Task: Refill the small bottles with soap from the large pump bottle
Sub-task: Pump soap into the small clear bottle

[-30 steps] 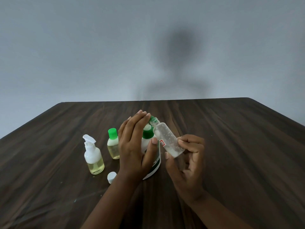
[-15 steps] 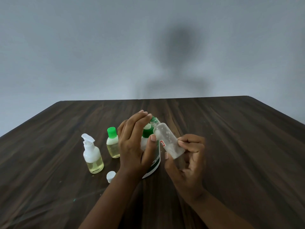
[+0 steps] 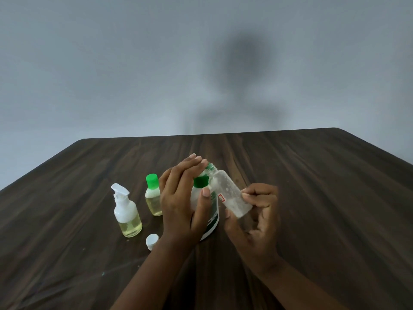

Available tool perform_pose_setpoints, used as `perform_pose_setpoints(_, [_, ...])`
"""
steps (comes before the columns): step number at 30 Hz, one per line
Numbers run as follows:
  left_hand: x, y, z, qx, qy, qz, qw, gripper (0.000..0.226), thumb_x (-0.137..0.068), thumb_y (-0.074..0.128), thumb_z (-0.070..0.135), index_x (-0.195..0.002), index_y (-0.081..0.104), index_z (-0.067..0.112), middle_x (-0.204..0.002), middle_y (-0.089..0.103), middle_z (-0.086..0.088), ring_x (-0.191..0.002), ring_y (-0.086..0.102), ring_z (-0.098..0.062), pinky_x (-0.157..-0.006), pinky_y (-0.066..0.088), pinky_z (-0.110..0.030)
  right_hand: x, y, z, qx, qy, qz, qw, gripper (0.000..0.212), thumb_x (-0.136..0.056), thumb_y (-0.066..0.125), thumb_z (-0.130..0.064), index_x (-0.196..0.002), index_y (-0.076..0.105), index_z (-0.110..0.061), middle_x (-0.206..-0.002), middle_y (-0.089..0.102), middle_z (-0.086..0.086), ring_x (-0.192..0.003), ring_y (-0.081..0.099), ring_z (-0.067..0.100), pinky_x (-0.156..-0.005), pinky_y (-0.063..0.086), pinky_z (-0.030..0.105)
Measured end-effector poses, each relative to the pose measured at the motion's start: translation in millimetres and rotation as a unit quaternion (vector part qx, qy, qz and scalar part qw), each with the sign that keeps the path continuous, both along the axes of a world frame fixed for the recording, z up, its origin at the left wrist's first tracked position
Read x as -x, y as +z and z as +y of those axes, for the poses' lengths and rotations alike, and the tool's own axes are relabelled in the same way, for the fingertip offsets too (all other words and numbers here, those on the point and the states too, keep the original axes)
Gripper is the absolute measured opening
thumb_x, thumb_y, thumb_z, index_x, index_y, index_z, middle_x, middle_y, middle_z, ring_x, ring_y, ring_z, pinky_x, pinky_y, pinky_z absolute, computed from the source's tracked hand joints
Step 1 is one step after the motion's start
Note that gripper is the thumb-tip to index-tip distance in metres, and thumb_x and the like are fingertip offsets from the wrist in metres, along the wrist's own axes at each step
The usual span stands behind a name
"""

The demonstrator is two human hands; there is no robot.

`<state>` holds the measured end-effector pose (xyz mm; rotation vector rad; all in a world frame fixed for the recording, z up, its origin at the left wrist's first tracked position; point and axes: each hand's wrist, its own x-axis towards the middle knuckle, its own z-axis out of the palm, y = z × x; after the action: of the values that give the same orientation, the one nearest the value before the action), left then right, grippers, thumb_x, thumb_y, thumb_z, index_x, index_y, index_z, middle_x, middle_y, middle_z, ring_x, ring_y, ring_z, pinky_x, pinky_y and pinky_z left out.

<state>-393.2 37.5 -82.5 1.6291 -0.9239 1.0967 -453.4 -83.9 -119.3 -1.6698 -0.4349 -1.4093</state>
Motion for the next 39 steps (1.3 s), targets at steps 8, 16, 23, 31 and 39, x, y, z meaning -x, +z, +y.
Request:
perform_pose_setpoints(8, [-3,5,-2,0.010,0.005,0.009,1.000,0.038,-0.089,0.041,0.024,-0.115,0.060,0.005,-0.122,0.059,-0.007,-0.116,0.056,-0.021,-0.088,0.047,-0.051,-1,1,0,0.014,-0.016,0.005,1.000,0.035,-0.078,0.071,-0.014,-0.103,0.048,-0.015,-0.110,0.048,-0.005,-0.095,0.057,0.019,-0.073,0.052,0.032])
perform_pose_setpoints(16, [-4,-7,-7,0.014,-0.013,0.014,1.000,0.032,-0.089,0.043,0.023,-0.111,0.059,0.006,-0.118,0.058,-0.007,-0.113,0.057,-0.026,-0.085,0.049,-0.052,1,0,-1,0.000,-0.028,0.007,1.000,0.031,-0.074,0.066,-0.016,-0.098,0.045,-0.015,-0.102,0.045,-0.002,-0.091,0.052,0.009,-0.073,0.046,0.020])
perform_pose_setpoints(23, [-2,-5,-5,0.009,-0.017,0.024,1.000,0.041,-0.088,0.041,0.026,-0.125,0.053,0.011,-0.132,0.049,0.004,-0.126,0.050,-0.019,-0.099,0.043,-0.040,0,2,0,0.008,-0.023,0.005,1.000,0.032,-0.077,0.068,-0.016,-0.100,0.047,-0.016,-0.107,0.046,-0.005,-0.094,0.054,0.011,-0.075,0.048,0.020])
perform_pose_setpoints(31, [1,1,-7,0.013,-0.013,0.039,0.999,0.054,-0.085,0.043,0.031,-0.137,0.038,0.017,-0.120,0.060,-0.002,-0.109,0.055,-0.011,-0.094,0.039,-0.026,0,-1,-1,0.008,-0.020,0.009,1.000,0.034,-0.075,0.071,-0.016,-0.099,0.048,-0.016,-0.106,0.047,-0.006,-0.093,0.055,0.014,-0.073,0.049,0.024])
perform_pose_setpoints(39, [2,-4,-5,0.042,-0.063,0.018,0.997,0.055,-0.096,0.037,0.048,-0.141,0.028,0.020,-0.123,0.060,-0.015,-0.122,0.055,-0.021,-0.100,0.041,-0.040,0,-1,-1,0.001,-0.014,0.011,1.000,0.031,-0.077,0.069,-0.017,-0.099,0.047,-0.015,-0.106,0.046,-0.005,-0.092,0.054,0.015,-0.072,0.051,0.027])
